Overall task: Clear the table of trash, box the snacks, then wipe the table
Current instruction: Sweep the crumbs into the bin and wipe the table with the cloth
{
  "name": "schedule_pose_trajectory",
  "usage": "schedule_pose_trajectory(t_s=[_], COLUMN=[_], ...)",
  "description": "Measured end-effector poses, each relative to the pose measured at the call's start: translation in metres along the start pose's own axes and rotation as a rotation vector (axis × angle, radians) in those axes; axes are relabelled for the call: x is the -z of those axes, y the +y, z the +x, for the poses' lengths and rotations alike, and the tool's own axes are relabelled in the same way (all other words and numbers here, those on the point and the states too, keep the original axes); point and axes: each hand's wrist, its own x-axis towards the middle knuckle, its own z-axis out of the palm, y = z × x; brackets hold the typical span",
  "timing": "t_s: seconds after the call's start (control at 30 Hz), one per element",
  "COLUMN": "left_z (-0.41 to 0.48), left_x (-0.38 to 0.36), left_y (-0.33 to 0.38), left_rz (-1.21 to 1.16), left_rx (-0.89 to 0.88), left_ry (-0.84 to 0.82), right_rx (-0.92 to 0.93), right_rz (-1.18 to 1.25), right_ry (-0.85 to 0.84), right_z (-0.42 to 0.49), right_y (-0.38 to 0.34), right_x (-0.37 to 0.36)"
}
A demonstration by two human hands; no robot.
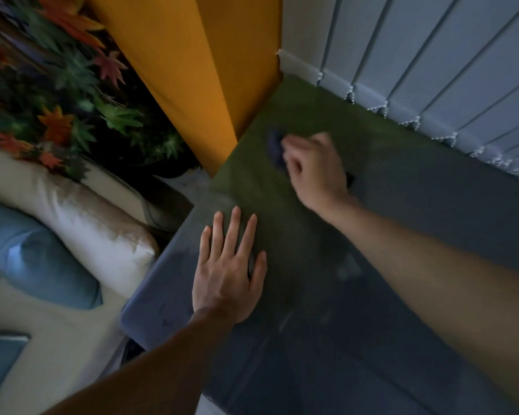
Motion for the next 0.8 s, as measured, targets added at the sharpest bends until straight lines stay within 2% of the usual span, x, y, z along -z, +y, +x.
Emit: schedule_pose_trajectory(t_s=[0.07, 0.1, 0.13, 0.27, 0.3, 0.33, 0.47, 0.5, 0.53, 0.63, 0.67, 0.73, 0.8], left_z=[-0.001, -0.002, -0.002, -0.001, -0.001, -0.001, -0.002, -0.002, -0.002, -0.001, -0.001, -0.002, -0.003], left_x=[0.000, 0.001, 0.001, 0.001, 0.001, 0.002, 0.002, 0.002, 0.002, 0.000, 0.000, 0.000, 0.001], left_y=[0.000, 0.000, -0.001, 0.000, 0.000, 0.000, 0.000, 0.000, 0.000, -0.001, -0.001, -0.002, -0.002], left_rz=[-0.009, -0.015, -0.016, -0.008, -0.012, -0.018, -0.017, -0.019, -0.021, -0.029, -0.037, -0.052, -0.060], left_rx=[-0.002, -0.004, -0.005, 0.000, 0.000, 0.000, 0.003, 0.005, 0.006, 0.007, 0.004, -0.005, -0.007], left_ry=[-0.006, -0.009, -0.012, -0.028, -0.028, -0.028, -0.024, -0.023, -0.022, -0.019, -0.015, -0.010, -0.005], right_rx=[0.254, 0.277, 0.217, -0.326, -0.354, -0.307, 0.205, 0.249, 0.211, -0.128, -0.172, -0.117, 0.050], right_rz=[0.057, 0.058, 0.040, -0.010, -0.012, -0.008, 0.084, 0.043, -0.004, -0.062, -0.066, -0.059, 0.017], right_ry=[-0.100, -0.090, -0.056, 0.110, 0.108, 0.078, -0.209, -0.218, -0.177, -0.035, -0.029, -0.062, -0.137], right_z=[-0.003, 0.006, 0.017, 0.059, 0.061, 0.058, 0.019, 0.016, 0.018, 0.024, 0.021, 0.008, -0.014], right_y=[0.002, 0.009, 0.016, 0.029, 0.022, 0.012, -0.012, -0.007, -0.001, 0.012, 0.007, -0.011, -0.023], right_x=[0.002, 0.003, 0.004, 0.002, 0.000, -0.003, -0.003, -0.001, 0.002, 0.006, 0.004, -0.001, -0.001])
